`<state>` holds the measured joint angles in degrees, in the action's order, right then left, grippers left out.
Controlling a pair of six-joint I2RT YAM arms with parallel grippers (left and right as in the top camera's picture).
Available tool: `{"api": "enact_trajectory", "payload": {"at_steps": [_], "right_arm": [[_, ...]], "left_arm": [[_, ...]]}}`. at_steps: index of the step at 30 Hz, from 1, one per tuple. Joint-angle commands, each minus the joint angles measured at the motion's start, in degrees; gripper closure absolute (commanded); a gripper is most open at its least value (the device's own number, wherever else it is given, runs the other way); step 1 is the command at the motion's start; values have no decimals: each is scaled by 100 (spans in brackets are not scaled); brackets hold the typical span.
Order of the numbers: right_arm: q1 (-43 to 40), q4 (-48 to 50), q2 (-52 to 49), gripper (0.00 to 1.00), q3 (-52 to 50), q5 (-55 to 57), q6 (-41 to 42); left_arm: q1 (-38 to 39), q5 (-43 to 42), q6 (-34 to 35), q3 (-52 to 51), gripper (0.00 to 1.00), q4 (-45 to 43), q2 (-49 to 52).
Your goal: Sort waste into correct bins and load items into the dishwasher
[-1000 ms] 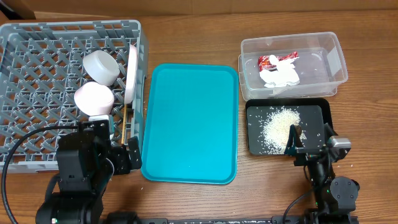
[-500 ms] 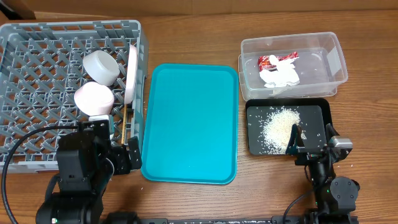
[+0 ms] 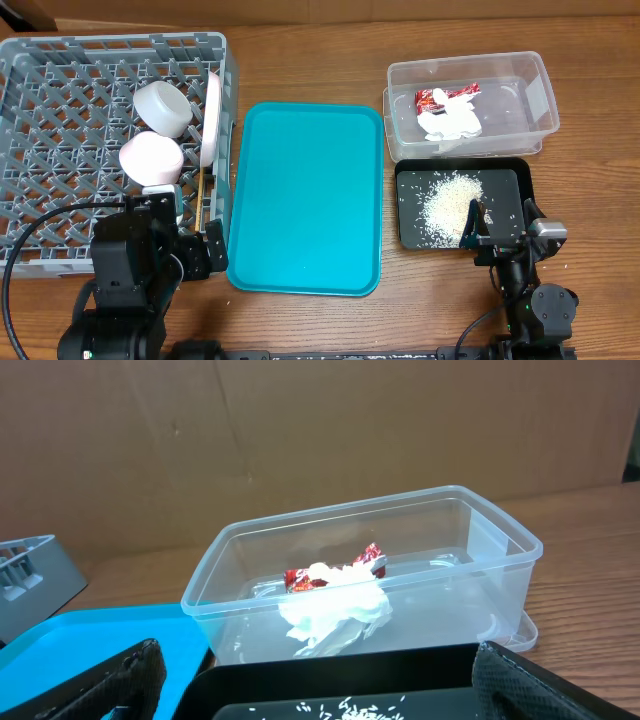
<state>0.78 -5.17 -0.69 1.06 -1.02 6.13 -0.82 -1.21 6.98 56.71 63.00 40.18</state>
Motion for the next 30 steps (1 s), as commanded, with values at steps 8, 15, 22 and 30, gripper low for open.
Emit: {"api": "enact_trajectory", "payload": {"at_steps": [8, 15, 22, 30], "right_arm": [[-20, 35, 52, 0, -59, 79, -20], [-20, 35, 52, 0, -59, 79, -20], [-20, 35, 52, 0, -59, 76, -20], [-20, 35, 52, 0, -59, 76, -20]], "left_arm": [[52, 162, 33, -905, 0, -664, -1130], [396, 162, 98, -3117, 0, -2791, -2662], [422, 146, 190, -5158, 0, -5980, -3877], [424, -116, -503, -5643, 0, -6540, -4000]]}}
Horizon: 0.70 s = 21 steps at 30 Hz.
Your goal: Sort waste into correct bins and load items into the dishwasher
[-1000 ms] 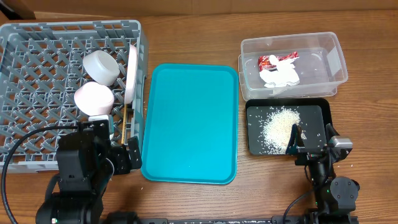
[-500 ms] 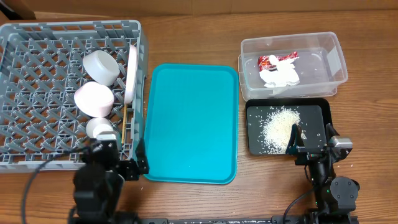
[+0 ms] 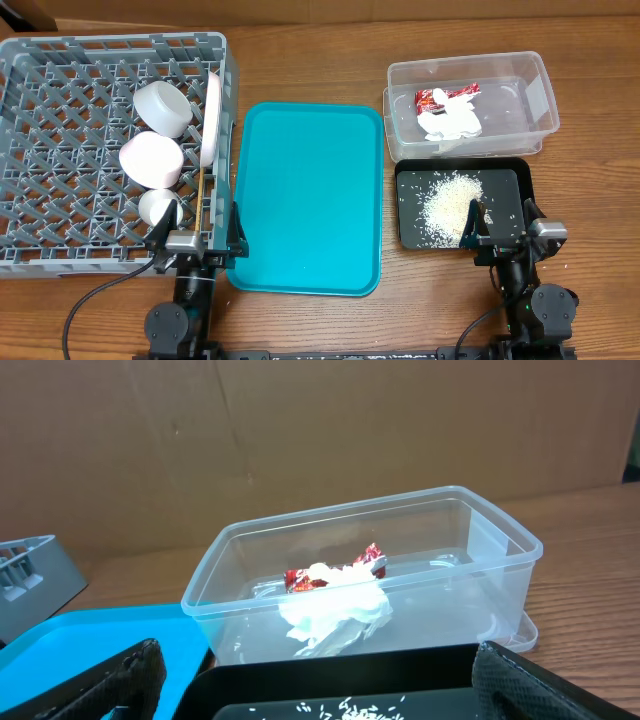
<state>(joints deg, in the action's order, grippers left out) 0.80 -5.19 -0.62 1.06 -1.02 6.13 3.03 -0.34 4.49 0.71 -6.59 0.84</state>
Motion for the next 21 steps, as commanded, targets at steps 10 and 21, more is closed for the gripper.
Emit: {"api": "enact_trajectory", "payload": {"at_steps": [10, 21], "right_arm": [[-22, 37, 46, 0, -59, 79, -20], [-22, 37, 46, 0, -59, 76, -20]], "left_arm": [[35, -358, -280, -44, 0, 1071, -59], [35, -356, -280, -44, 0, 1071, -59]]}}
